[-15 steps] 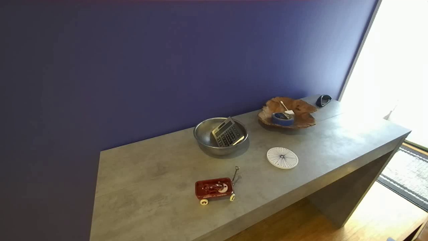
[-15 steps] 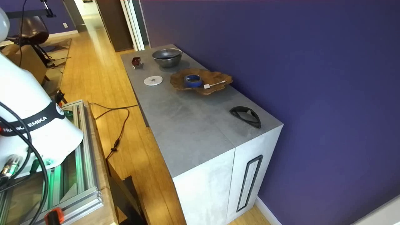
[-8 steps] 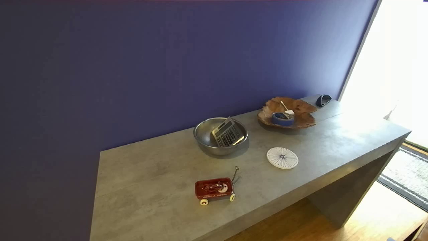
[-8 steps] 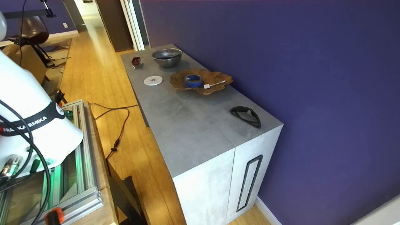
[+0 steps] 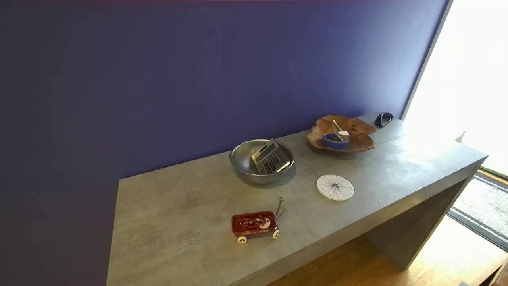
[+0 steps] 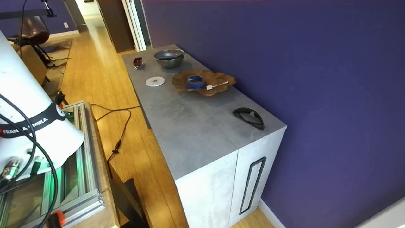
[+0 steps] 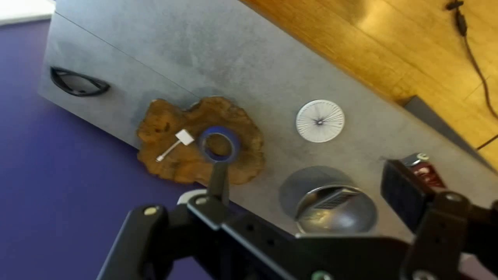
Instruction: Put the toy cart on the tray
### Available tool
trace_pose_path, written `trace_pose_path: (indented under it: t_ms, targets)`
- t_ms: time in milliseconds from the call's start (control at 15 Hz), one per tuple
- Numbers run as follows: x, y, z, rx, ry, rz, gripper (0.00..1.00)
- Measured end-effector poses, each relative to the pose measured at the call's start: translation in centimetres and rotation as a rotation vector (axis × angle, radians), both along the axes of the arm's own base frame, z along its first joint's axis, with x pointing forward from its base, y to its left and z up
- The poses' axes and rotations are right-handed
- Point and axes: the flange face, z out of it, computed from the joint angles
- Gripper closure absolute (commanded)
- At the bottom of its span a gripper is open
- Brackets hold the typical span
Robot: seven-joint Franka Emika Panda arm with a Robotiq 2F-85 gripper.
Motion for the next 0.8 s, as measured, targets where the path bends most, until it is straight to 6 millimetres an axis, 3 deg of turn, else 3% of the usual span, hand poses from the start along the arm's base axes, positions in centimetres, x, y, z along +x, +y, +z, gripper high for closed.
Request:
trace_pose_path:
  t_ms: [133, 267, 800]
  targets:
    - [-3.7, 4.9, -1.0, -0.035, -0.010, 0.132, 0.00]
    - [-6.2, 7.5, -1.7, -0.063, -0.021, 0.201, 0.00]
    - [-5.9, 7.4, -1.8, -0.059, -0.013, 0.202, 0.00]
